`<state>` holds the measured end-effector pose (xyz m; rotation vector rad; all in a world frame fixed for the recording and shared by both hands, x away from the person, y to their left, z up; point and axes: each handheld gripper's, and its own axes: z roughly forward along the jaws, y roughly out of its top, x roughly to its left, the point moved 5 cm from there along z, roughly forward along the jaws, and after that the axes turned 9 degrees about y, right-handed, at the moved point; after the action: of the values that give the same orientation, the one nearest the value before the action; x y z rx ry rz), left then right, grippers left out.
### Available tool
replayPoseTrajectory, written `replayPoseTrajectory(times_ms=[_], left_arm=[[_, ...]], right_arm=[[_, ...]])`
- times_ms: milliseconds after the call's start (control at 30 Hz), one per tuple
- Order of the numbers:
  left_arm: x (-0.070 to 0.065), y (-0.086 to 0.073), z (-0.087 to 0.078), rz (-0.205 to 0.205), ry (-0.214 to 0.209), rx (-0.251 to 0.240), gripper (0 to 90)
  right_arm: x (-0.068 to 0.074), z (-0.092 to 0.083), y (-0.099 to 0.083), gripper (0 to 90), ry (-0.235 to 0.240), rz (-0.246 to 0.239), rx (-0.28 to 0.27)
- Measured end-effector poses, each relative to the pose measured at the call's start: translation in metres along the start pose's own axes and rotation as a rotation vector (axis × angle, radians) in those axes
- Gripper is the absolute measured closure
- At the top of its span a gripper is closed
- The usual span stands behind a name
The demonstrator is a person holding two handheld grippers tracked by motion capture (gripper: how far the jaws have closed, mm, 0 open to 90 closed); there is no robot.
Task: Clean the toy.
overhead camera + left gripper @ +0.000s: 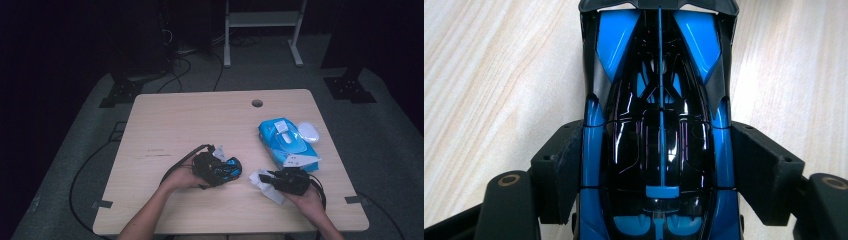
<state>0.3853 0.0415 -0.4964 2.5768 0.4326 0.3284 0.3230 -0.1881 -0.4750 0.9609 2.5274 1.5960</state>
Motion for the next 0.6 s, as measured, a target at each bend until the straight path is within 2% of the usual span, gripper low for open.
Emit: replayPoseTrajectory(times_ms=[100, 200, 267, 367, 467, 600], left_arm=[[0.001, -0.001, 0.000, 0.000, -0.005, -0.005, 27.4], [0.001, -0.002, 0.000, -0.008, -0.010, -0.008, 26.9], [0.002, -0.002, -0.003, -0.015, -0.005, -0.026, 23.3], [0.003, -0.002, -0.010, -0.024, 0.000, -0.049, 19.3], [0.004, 0.000, -0.019, -0.040, 0.005, -0.077, 17.7], [0.006, -0.001, -0.027, -0.065, 0.017, -0.112, 16.3]], right_arm=[[-0.004, 0.001, -0.003, 73.7, -0.020, 0.001, 0.023], [-0.007, 0.003, -0.005, 66.4, -0.047, -0.005, 0.043], [-0.008, 0.004, -0.005, 60.0, -0.070, -0.016, 0.045], [-0.010, 0.003, -0.002, 50.1, -0.104, -0.032, 0.032], [-0.012, 0.001, 0.001, 43.9, -0.128, -0.038, 0.013], [-0.013, -0.003, 0.005, 41.3, -0.156, -0.052, -0.009]])
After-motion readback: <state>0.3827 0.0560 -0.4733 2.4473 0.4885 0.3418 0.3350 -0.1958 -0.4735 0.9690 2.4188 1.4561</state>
